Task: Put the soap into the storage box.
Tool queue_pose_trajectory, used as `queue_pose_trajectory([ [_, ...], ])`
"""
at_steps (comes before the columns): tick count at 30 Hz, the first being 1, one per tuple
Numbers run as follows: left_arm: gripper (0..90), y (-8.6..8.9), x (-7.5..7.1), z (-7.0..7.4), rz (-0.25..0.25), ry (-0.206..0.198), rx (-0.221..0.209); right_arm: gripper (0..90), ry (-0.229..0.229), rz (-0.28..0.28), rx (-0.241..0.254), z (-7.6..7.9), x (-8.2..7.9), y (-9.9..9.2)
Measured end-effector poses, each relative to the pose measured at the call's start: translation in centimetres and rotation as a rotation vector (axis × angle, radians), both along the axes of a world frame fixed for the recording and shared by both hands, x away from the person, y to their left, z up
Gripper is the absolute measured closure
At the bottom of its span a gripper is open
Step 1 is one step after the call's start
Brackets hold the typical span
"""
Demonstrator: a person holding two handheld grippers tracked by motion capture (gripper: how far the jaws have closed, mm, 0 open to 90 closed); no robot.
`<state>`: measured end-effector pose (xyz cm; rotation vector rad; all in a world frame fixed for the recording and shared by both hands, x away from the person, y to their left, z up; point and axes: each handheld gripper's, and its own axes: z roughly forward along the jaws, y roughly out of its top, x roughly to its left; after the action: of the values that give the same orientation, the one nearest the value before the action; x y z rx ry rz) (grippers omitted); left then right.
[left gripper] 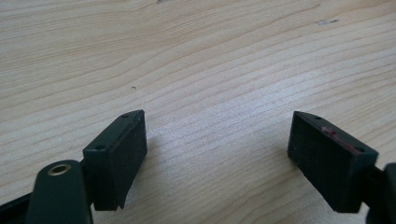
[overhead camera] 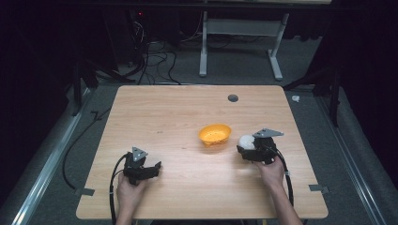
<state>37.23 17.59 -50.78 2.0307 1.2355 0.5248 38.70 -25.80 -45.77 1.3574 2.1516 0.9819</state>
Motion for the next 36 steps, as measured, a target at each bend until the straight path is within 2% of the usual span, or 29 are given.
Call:
queue_pose_trajectory([
  [19, 20.2, 0.0, 0.0, 0.0, 0.000, 0.000, 0.001, 25.0, 0.002, 0.038, 0.018, 0.3, 0.0, 1.0],
  [36, 20.2, 0.0, 0.0, 0.0, 0.000, -0.001, 0.001, 25.0, -0.016, 0.079, 0.036, 1.4, 0.4, 2.1],
])
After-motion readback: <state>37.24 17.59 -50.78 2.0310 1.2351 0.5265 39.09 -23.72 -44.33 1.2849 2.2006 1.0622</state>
